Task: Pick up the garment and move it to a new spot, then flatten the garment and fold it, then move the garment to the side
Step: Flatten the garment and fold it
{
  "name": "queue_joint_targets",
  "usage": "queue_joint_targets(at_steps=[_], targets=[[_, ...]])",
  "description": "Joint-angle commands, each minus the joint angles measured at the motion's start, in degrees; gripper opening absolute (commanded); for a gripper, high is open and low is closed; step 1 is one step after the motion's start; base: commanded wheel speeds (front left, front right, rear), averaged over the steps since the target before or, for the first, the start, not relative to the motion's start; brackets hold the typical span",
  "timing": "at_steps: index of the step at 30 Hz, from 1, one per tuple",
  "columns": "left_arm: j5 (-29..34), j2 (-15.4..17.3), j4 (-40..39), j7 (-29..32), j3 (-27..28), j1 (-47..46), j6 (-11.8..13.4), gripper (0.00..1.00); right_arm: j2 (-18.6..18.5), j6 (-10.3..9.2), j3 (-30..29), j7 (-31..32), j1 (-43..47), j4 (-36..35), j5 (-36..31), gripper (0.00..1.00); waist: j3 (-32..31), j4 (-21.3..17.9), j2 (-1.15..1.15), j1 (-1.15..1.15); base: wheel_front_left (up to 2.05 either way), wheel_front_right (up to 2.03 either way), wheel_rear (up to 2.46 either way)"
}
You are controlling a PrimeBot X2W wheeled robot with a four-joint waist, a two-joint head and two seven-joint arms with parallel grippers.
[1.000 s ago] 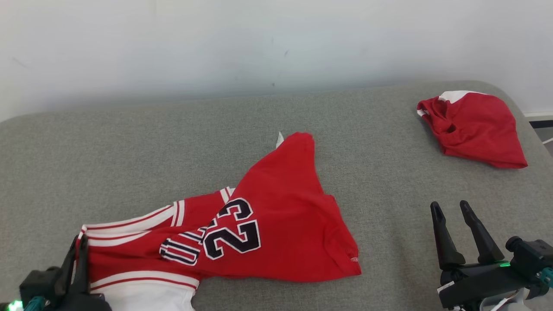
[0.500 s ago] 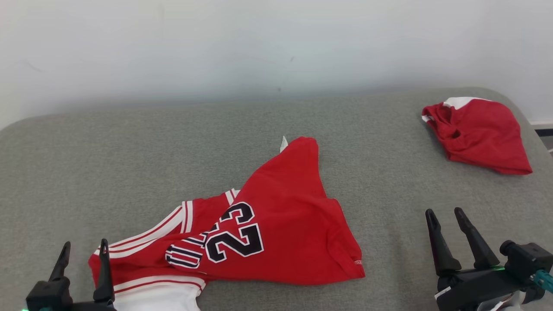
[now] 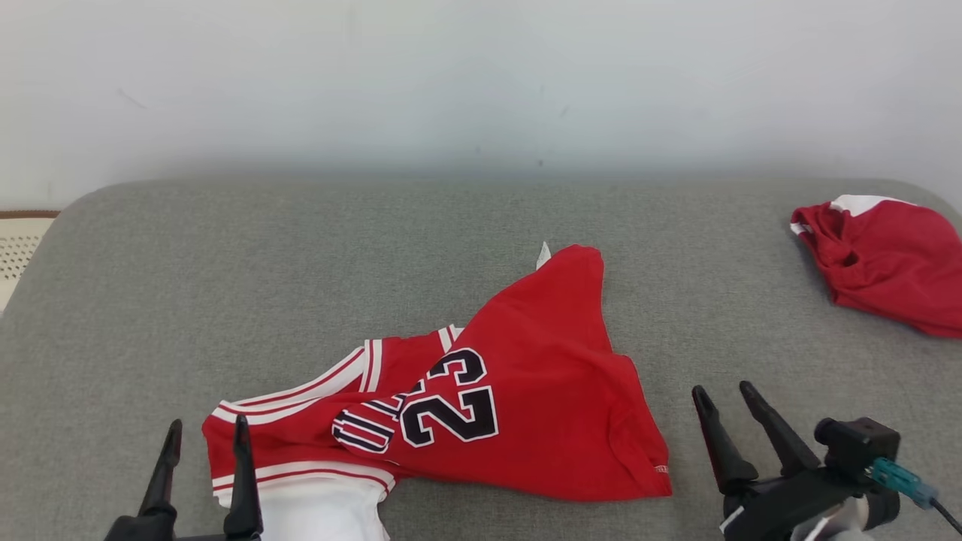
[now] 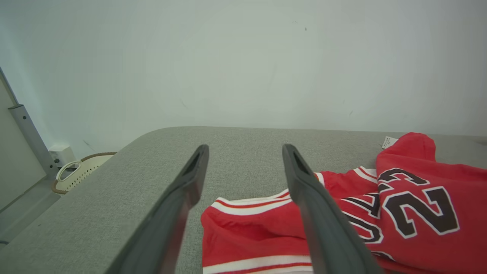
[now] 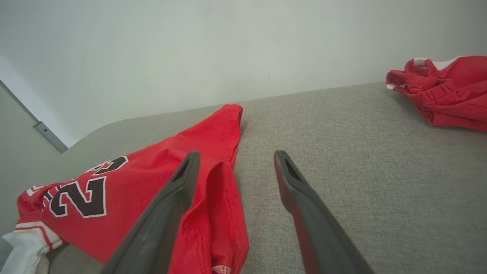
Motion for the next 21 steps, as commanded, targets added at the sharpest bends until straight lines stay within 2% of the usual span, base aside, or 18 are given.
queue_joint_targets(at_steps=[1, 17, 18, 19, 20, 21], targets=[[0.6, -0.6, -0.6, -0.3, 0.0, 1.0, -0.3, 1.00, 0.2, -0.04, 0.9, 0.4, -1.3, 1.1, 0.6, 1.00, 0.1, 0.7, 0.00, 0.00, 0.00, 0.00, 0.00], [2.4, -4.2, -1.7, -0.3, 0.6, 0.6, -1.4, 1.00, 1.4, -0.04, 11.7, 6.5, -11.5, 16.5, 8.9, 1.00, 1.3, 5.9, 0.00, 0.00, 0.00, 0.00, 0.00], [2.4, -4.3, -1.6, -0.3, 0.7, 0.7, -1.4, 1.00, 1.5, -0.04, 12.1, 6.4, -12.0, 17.4, 9.5, 0.83, 1.3, 6.3, 0.00, 0.00, 0.00, 0.00, 0.00], [2.4, -4.4, -1.5, -0.3, 0.8, 0.7, -1.5, 1.00, 1.6, -0.04, 12.8, 6.6, -12.4, 18.3, 10.1, 0.44, 1.4, 6.5, 0.00, 0.00, 0.00, 0.00, 0.00], [2.4, -4.4, -1.4, -0.3, 0.9, 0.6, -1.7, 1.00, 1.7, -0.04, 13.3, 6.7, -12.9, 19.3, 10.5, 0.18, 1.5, 6.8, 0.00, 0.00, 0.00, 0.00, 0.00], [2.4, -4.5, -1.3, -0.3, 1.0, 0.5, -1.8, 1.00, 1.7, -0.04, 13.9, 6.6, -13.5, 20.1, 10.7, 0.00, 1.7, 7.0, 0.00, 0.00, 0.00, 0.00, 0.00]])
